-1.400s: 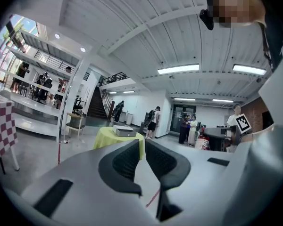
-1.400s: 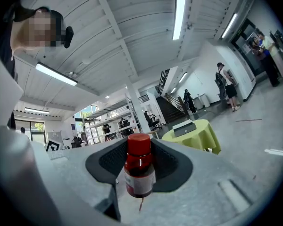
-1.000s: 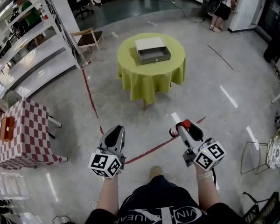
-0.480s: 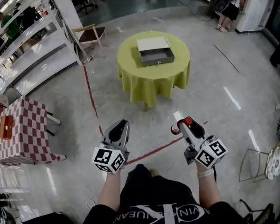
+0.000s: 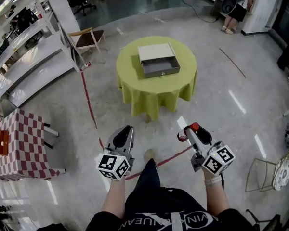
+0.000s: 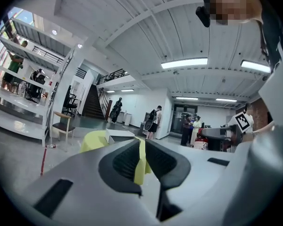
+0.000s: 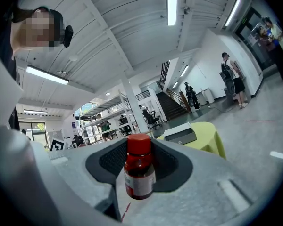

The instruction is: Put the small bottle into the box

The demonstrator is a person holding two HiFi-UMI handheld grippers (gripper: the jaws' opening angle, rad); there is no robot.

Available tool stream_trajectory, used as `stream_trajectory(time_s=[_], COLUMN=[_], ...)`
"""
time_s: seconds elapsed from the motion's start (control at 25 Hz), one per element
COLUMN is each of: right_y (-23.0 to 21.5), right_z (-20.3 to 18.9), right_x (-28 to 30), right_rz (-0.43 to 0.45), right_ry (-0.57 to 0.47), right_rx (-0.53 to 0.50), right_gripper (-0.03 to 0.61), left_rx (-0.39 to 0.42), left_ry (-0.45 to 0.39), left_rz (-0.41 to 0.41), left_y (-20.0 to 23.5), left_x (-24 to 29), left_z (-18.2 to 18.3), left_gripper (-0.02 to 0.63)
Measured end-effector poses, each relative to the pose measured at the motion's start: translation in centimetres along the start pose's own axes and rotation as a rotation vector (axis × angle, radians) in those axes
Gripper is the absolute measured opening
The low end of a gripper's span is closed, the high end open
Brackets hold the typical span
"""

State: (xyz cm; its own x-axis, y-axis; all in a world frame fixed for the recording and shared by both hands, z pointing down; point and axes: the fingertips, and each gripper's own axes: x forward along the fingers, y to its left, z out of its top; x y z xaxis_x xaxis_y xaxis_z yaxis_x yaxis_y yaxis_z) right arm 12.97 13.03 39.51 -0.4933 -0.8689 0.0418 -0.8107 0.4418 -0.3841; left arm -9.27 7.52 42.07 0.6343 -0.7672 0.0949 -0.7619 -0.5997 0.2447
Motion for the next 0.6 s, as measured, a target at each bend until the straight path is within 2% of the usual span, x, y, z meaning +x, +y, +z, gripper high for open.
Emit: stream_trajectory(time_s=[0.16,0.4,0.6], right_y=[-2.2,-5.4,-7.6], right_z=[1.4,2.2,2.8], right_x=[3.9,9.4,13.8], right_rz=[0.011,0.003,-0.003], right_ry=[0.012,0.038,0.045], right_rx=[-0.012,0.007,0.020], right_gripper=[0.150,0.150,0.150], left_rx=[-0.014,-0.035,-0.002], left_ry=[-0.008,0.032,0.050], left_rz=[-0.009,-0.004,-0.028], left_y=[2.1,6.0,8.6], left_x=[4.0,8.9,13.3], left_z=[1.1,1.1,2.1], left_gripper=[0.041,0.041,0.040])
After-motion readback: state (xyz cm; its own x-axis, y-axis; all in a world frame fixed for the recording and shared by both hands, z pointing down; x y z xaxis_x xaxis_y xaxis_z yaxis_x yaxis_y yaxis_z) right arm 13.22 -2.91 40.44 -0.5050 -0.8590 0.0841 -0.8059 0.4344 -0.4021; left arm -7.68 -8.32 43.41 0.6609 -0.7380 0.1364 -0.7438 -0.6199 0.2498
